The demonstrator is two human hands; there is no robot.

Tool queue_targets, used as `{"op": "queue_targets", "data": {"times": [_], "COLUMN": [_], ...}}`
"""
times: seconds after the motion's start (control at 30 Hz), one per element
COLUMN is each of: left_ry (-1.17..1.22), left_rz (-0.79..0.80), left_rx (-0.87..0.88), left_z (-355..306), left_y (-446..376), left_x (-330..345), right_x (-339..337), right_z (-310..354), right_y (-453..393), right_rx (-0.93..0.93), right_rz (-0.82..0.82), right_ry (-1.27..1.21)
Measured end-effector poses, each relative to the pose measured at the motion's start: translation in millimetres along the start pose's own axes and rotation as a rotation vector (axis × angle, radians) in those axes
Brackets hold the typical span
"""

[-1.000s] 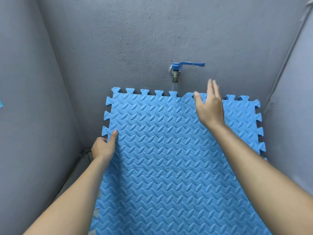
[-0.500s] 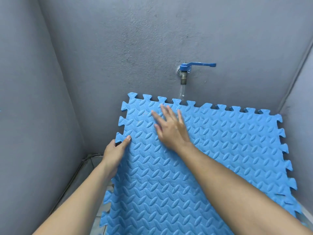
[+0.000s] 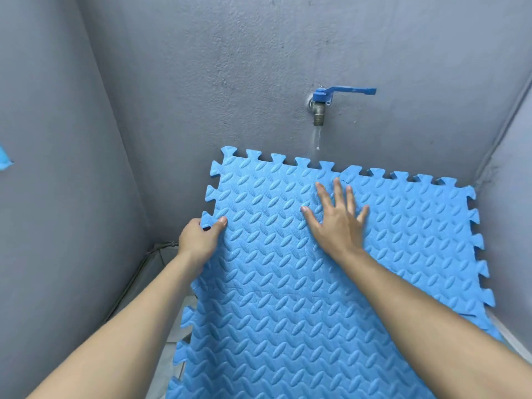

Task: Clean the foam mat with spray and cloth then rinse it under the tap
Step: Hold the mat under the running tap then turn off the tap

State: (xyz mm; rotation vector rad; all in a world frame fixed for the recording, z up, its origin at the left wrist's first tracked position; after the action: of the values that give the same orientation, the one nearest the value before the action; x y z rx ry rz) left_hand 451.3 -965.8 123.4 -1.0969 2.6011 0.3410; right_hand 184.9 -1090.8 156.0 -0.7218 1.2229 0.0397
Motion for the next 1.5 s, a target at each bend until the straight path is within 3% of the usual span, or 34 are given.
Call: {"op": "queue_targets", "data": {"times": [0.07,0.2,0.23,0.3,0.43,0.5,0.57,0.63,0.7,0.77,0.8,0.83,0.87,1.0,1.03,1.07,1.13,1.27,1.33,1.37,1.4,1.5], "left_ry": [-0.04,0.036,0.064,0.076,0.107,0.109,0.054,-0.031,-0.088,-0.136,-0.161,-0.198,-0.252,-0.396,-0.396,-0.394,-0.425,-0.588,-0.635,-0.644,-0.65,-0.68], "left_rz": [0.007,0.006,0.002,-0.019,-0.114,-0.154,-0.144,-0.104,-0.084,-0.113,-0.146,-0.179,-0.208,-0.299,-0.306,-0.3,-0.264,-0.233,-0.231,-0.225,-0.214,-0.185], "left_rx": [-0.016,-0.082,-0.067,-0.008,0.128,0.145,0.142,0.12,0.091,0.055,0.035,0.021,0.011,0.032,0.05,0.073,0.115,0.209,0.263,0.286,0.304,0.321], "left_z": [-3.6,-5.6,-8.1,-18.2,-40.5,-38.6,-28.6,-20.6,-17.2,-15.5,-14.4,-13.7,-14.9,-20.4,-21.8,-23.4,-25.3,-25.8,-24.3,-23.5,-22.3,-22.6], "left_y": [-2.3,8.2,7.7,8.1,6.4,4.2,-0.3,-1.6,0.5,2.0,1.4,-0.4,0.6,5.7,7.5,9.5,13.0,19.9,22.3,22.7,23.0,21.6], "left_x": [1.8,7.6,6.6,1.2,-14.8,-23.7,-27.9,-27.2,-24.4,-23.9,-23.9,-24.3,-24.9,-32.0,-33.4,-30.8,-24.3,-12.6,-12.5,-13.1,-13.8,-17.8], "right_x": [10.5,46.6,46.4,28.3,-22.9,-27.5,-1.9,35.5,61.5,74.1,73.1,66.8,58.1,15.8,12.5,13.9,32.2,88.5,95.6,92.8,87.1,59.8], "right_z": [-1.0,45.5,38.0,3.0,-112.9,-135.2,-118.0,-72.8,-16.8,27.4,37.1,41.2,38.7,-42.5,-52.6,-53.8,-26.5,54.2,64.2,64.7,63.5,32.3], "right_y": [33.6,124.3,125.8,95.1,45.6,61.0,93.7,142.2,185.5,201.2,192.7,170.9,140.7,38.9,38.9,46.9,84.9,242.0,267.4,251.3,222.3,130.3], "right_rx": [-0.045,-0.902,-0.986,-0.778,0.112,0.305,0.183,-0.092,-0.484,-1.01,-1.19,-1.239,-1.143,-0.138,-0.055,-0.091,-0.366,-1.182,-1.494,-1.494,-1.376,-0.84], "right_rz": [0.046,0.237,0.249,0.146,0.073,0.044,0.099,0.183,0.23,0.314,0.341,0.327,0.286,0.107,0.111,0.098,0.101,0.288,0.382,0.33,0.245,0.171], "right_ry": [0.054,0.227,0.264,0.264,0.087,0.02,0.078,0.139,0.151,0.18,0.213,0.251,0.262,0.187,0.183,0.197,0.229,0.223,0.282,0.277,0.262,0.275]}}
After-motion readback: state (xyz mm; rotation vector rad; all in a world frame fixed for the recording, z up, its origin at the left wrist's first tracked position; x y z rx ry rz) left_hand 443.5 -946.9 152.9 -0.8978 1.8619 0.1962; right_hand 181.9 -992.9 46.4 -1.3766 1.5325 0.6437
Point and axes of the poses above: each hand's wrist, its own y-axis away from the middle knuckle, its own x-axis out of the palm, z = x × y, the point moved 5 cm from there along -y, towards the middle knuckle, and after that the axes turned 9 degrees about -x, right-handed, at the moved point
